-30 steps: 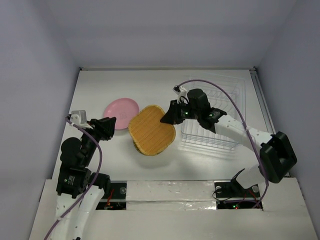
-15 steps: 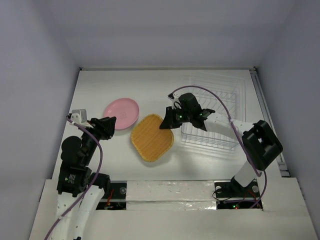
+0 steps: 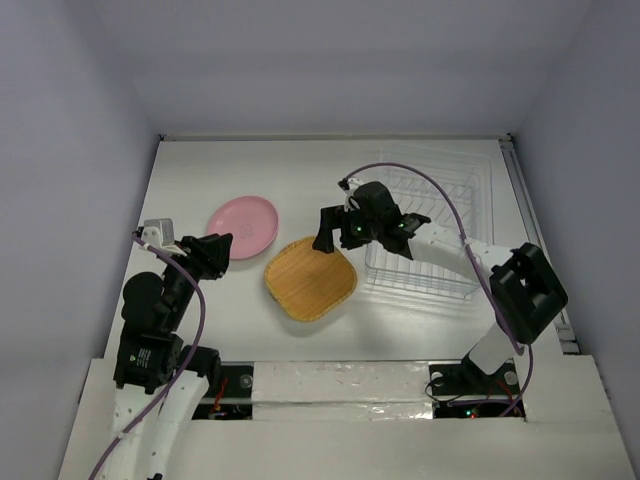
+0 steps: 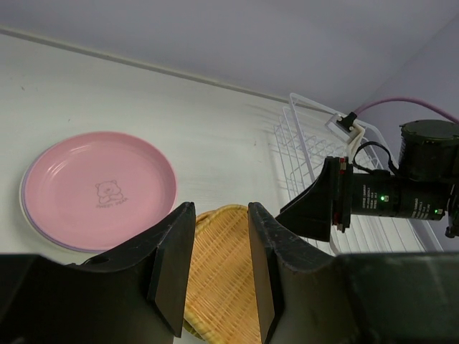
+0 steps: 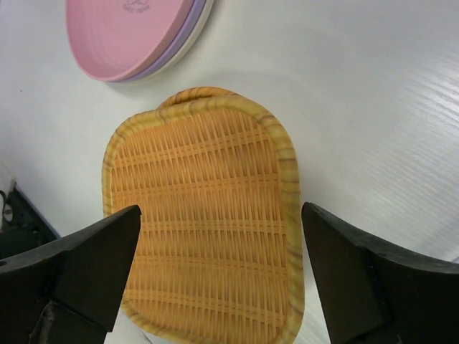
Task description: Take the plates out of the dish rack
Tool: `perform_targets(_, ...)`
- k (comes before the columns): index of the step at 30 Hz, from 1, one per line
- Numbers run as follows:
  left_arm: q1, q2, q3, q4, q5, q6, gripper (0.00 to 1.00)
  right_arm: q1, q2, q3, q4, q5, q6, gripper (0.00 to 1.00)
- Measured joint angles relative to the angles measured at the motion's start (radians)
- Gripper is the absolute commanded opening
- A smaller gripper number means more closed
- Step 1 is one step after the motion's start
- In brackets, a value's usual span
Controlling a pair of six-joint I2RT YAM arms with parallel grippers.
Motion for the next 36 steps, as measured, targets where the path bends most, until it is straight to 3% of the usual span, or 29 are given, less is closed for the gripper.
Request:
perform_targets(6,0.007,0.000,0.000,0.000,0.000,0.000,0.32,0.034,-0.075,0.010,-0.038,0.071,-0.022,1.00)
perform_targets(9,0.007,0.000,0.000,0.000,0.000,0.000,0.33,0.053,-0.137,0.010,-0.035,0.076,-0.026,0.95)
perform_targets(11,0.007,0.000,0.000,0.000,0.002,0.000,0.34,0.069,-0.185,0.010,-0.032,0.079,-0.030,0.80)
perform_targets(12,0.007,0.000,0.000,0.000,0.003,0.000,0.34,0.079,-0.214,0.010,-0.027,0.083,-0.031,0.64)
perform_targets(13,0.007,0.000,0.000,0.000,0.004,0.000,0.34,0.089,-0.247,0.010,-0.022,0.089,-0.035,0.23)
perform_targets(14,0.007,0.000,0.000,0.000,0.005,0.000,0.35,0.097,-0.278,0.009,-0.017,0.097,-0.034,0.07)
perform_targets(15,0.007,-0.001,0.000,0.000,0.007,0.001,0.36,0.103,-0.319,0.004,-0.006,0.109,-0.035,0.00)
perform_targets(19,0.007,-0.008,0.000,-0.001,0.007,0.003,0.47,0.116,-0.557,-0.028,0.027,0.186,-0.052,0.00)
perform_targets(20,0.007,-0.009,0.000,0.000,0.007,0.003,0.52,0.116,-0.632,-0.042,0.034,0.218,-0.060,0.03)
perform_targets(21,0.007,-0.009,0.000,0.000,0.008,0.005,0.54,0.116,-0.710,-0.059,0.041,0.255,-0.071,0.16)
perform_targets(22,0.007,-0.009,0.000,-0.001,0.008,0.004,0.56,0.116,-0.795,-0.079,0.050,0.293,-0.081,0.41)
perform_targets(24,0.007,-0.007,0.003,-0.002,0.008,0.007,0.62,0.116,-0.948,-0.111,0.066,0.378,-0.110,0.71)
perform_targets(25,0.007,-0.006,0.008,-0.004,0.007,0.006,0.63,0.116,-1.021,-0.127,0.073,0.418,-0.119,1.00)
perform_targets(30,0.007,0.002,0.071,-0.012,0.000,0.006,0.68,0.115,-1.266,-0.194,0.087,0.647,-0.161,1.00)
perform_targets(36,0.007,-0.011,0.142,0.013,-0.035,0.004,0.66,0.114,-1.298,-0.276,0.034,0.827,-0.162,1.00)
